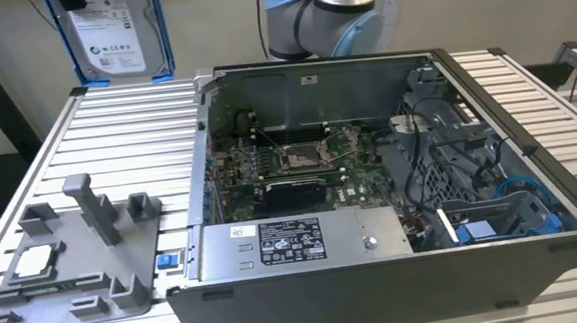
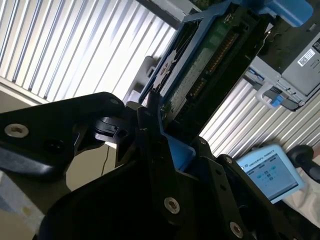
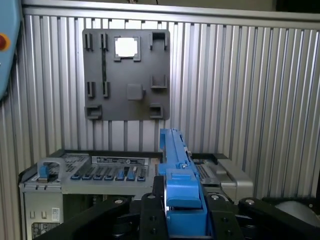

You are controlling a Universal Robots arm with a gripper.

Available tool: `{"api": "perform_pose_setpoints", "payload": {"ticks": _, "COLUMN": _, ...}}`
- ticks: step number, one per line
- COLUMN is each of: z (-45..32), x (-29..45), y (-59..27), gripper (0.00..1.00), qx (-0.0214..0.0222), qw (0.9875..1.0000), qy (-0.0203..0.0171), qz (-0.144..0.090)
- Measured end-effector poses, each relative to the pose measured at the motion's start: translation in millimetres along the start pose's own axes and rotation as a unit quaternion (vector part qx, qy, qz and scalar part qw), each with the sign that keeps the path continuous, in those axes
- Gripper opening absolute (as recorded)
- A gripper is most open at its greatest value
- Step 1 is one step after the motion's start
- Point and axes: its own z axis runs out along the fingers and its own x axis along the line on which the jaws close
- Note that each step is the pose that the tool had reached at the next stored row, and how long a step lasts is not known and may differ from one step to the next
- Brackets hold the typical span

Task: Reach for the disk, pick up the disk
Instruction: 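Pick up the disk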

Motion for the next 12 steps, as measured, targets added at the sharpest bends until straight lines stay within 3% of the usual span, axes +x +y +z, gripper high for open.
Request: {"api": "perform_pose_setpoints", "payload": {"ticks": 12, "z": 4.6, "x": 0.9, "y": -54.2, "gripper": 0.00, "qx": -0.0020, "qw": 1.0000, "qy": 0.0000, "qz": 0.000}}
